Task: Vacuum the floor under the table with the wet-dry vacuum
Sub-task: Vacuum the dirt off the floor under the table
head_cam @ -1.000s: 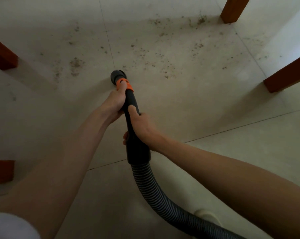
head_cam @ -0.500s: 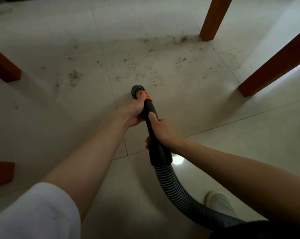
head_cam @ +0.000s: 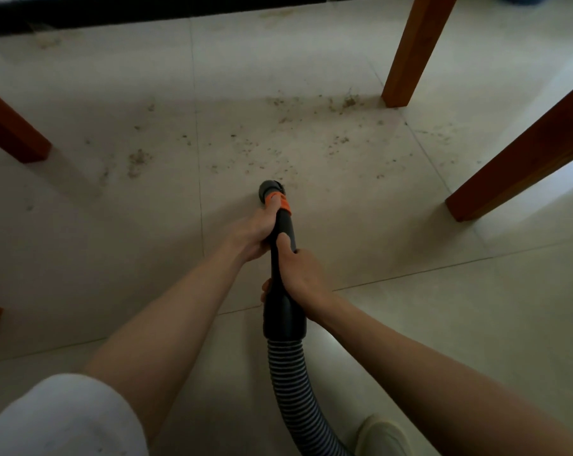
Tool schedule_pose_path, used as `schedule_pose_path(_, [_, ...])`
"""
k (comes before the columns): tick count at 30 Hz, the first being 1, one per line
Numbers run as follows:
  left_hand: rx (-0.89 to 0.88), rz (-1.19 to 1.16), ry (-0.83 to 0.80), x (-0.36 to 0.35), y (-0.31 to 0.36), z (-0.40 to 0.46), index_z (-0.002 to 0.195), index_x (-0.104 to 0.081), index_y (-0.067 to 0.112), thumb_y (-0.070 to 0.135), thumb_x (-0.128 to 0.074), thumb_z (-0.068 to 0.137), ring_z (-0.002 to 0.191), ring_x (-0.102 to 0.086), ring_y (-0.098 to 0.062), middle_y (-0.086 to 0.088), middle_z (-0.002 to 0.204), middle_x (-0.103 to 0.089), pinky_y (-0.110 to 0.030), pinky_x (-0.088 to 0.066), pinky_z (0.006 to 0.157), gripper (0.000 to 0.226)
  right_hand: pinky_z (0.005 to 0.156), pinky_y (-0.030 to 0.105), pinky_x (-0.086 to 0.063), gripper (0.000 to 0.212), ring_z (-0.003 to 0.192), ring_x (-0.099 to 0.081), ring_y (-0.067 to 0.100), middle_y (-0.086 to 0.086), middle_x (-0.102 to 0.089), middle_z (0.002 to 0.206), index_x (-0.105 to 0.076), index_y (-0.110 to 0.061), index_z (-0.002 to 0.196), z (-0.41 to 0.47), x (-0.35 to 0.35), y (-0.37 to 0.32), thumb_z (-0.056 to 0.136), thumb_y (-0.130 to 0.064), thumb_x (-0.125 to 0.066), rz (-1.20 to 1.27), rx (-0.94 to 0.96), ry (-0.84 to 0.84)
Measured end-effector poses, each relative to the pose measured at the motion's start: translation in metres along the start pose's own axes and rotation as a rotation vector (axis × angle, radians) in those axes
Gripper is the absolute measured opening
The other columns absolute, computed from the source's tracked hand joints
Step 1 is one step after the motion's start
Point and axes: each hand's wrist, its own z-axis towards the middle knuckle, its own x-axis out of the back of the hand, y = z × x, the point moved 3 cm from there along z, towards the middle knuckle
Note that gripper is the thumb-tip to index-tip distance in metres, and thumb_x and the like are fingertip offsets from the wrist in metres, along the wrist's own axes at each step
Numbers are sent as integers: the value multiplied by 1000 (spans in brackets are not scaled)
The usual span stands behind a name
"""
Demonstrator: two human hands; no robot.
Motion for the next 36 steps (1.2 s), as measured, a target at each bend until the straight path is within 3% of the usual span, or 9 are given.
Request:
schedule_pose_path(5, [-39,-26,52,-16,3,12,83,-50,11,46,-29,100,66,-49,-15,-6,78,-50,-25,-40,55,45,77,55,-55,48,79,-67,43,27,-69,88,-51,-10,70,12,15,0,94,-48,-33,-21,35,12])
schedule_pose_path(10, [-47,-22,97,-21,5,22,100,-51,2,44,-33,100,63,-49,-16,-7,75,-49,-26,-40,55,45,68,47,-57,47,64,-68,35,29,-69,86,-50,-8,73,21,27,2,97,-44,-33,40,31,-48])
schedule_pose_path(19, [-52,11,130,-24,19,43,119,-49,0,44,-35,100,64,-49,-17,-7,76,-50,-27,-40,56,50,75,52,-56,47,76,-68,42,28,-69,87,-52,-8,73,47,32,-6,94,-46,-34,29,34,-72])
schedule_pose_path(23, [-47,32,150,-21,29,53,98,-50,2,46,-33,100,64,-50,-17,-7,76,-51,-27,-41,55,47,72,50,-56,46,75,-67,44,29,-69,87,-51,-8,71,59,31,-15,94,-45,-35,52,24,-94])
schedule_pose_path(26, [-40,47,148,-18,35,62,93,-50,4,48,-34,99,63,-51,-17,-8,75,-51,-28,-42,55,48,69,45,-57,44,58,-65,33,20,-66,70,-50,-8,73,65,33,-20,95,-42,-35,115,-6,-145])
schedule_pose_path(28, [-37,64,146,-17,38,65,86,-50,6,49,-34,98,62,-50,-17,-7,73,-50,-27,-42,55,48,69,46,-57,42,58,-63,31,18,-63,71,-49,-9,74,68,33,-23,96,-42,-35,139,-6,-161])
schedule_pose_path(36, [-28,67,149,-19,31,58,87,-51,4,51,-36,97,63,-52,-17,-8,76,-52,-27,-42,54,50,66,42,-58,42,54,-63,29,18,-63,68,-50,-7,77,58,36,-21,97,-40,-36,181,-28,-182])
